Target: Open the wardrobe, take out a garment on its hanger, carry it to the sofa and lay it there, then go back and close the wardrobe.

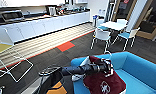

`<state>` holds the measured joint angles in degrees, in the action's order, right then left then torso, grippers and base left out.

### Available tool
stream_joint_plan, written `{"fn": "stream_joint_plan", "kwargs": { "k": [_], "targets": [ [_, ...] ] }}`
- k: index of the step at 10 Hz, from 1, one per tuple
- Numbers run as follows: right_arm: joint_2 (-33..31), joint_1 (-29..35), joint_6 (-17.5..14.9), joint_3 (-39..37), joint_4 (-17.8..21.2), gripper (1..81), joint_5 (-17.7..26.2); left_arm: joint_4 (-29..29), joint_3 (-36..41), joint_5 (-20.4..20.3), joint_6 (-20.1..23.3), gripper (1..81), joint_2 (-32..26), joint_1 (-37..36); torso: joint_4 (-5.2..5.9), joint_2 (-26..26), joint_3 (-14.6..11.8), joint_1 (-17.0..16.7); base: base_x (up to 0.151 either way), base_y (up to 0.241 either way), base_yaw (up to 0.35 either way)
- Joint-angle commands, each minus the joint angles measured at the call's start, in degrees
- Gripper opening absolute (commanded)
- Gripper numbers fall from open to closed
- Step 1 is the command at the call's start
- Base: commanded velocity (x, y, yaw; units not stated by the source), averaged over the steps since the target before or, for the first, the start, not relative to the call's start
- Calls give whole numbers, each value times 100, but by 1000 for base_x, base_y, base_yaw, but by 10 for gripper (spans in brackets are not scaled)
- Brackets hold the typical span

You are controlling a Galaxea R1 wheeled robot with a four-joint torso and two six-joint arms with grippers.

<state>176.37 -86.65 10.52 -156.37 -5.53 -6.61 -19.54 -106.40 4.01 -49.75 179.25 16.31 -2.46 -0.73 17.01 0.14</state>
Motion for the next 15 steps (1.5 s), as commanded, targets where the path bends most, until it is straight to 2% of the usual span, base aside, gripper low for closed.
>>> {"fn": "stream_joint_plan", "kwargs": {
  "k": [1, 6, 9, 13, 14, 15],
  "targets": [
    [32, 46, -15, 37, 26, 811, 344, -384, -249, 3, 97, 10, 16, -739, 0, 0, 0, 0, 0, 0, 0],
    [58, 47, -41, 55, 17, 811, 344, -630, -531, 12, 115, 10, -776, -414, 0, 0, 0, 0, 0, 0, 0],
    [58, 55, -50, 55, 17, 811, 344, -1050, -619, 258, 115, 10, -847, -229, 0, 0, 0, 0, 0, 0, 0],
    [67, 56, -59, 55, 17, 811, 344, -1325, -1015, 267, 115, 10, -978, -79, 0, 0, 0, 0, 0, 0, 0],
    [58, 64, -59, 55, 17, 811, 344, -1324, -1023, 267, 115, 811, -987, -71, 0, 0, 0, 0, 0, 0, 0],
    [67, 64, -68, 55, 17, 811, 344, -1333, -1023, 276, 115, 811, -953, -71, 0, 0, 0, 0, 0, 0, 0]
  ]
}}
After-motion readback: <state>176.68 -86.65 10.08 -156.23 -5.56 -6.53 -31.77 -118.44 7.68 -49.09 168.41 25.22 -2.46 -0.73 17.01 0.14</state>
